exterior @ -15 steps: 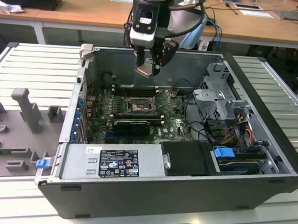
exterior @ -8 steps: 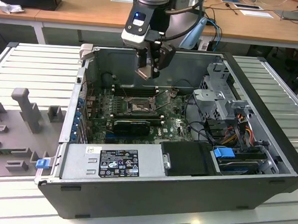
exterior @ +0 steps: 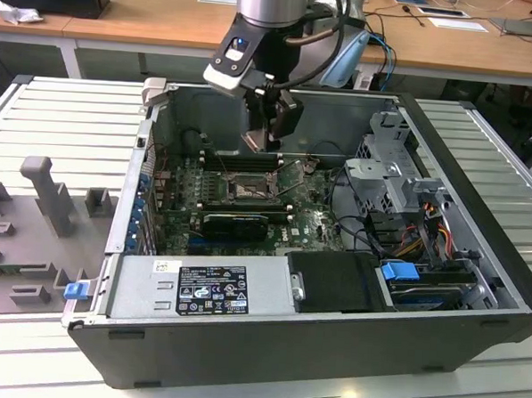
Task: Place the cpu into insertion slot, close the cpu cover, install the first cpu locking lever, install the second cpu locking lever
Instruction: 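Place the cpu into insertion slot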
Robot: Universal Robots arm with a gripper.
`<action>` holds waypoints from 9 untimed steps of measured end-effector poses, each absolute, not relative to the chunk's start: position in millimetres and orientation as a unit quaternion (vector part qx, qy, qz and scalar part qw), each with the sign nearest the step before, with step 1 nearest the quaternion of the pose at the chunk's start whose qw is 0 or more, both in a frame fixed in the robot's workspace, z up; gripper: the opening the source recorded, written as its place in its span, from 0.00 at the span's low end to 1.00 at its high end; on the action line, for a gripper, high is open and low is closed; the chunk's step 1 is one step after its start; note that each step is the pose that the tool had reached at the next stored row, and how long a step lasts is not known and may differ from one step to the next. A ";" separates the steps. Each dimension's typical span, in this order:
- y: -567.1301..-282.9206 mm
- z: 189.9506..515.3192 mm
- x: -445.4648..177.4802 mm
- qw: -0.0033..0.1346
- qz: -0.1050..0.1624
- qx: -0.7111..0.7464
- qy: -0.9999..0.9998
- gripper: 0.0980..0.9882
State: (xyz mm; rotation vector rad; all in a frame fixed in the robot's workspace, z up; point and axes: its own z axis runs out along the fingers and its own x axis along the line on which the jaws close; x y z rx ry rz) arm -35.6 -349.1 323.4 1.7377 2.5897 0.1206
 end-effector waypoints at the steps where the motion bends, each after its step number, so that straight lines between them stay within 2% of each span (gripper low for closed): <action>1: -349.1 321.3 -35.6 0.010 0.038 0.568 0.822 0.48; 9: -348.9 309.9 -35.6 0.007 0.033 0.611 0.791 0.48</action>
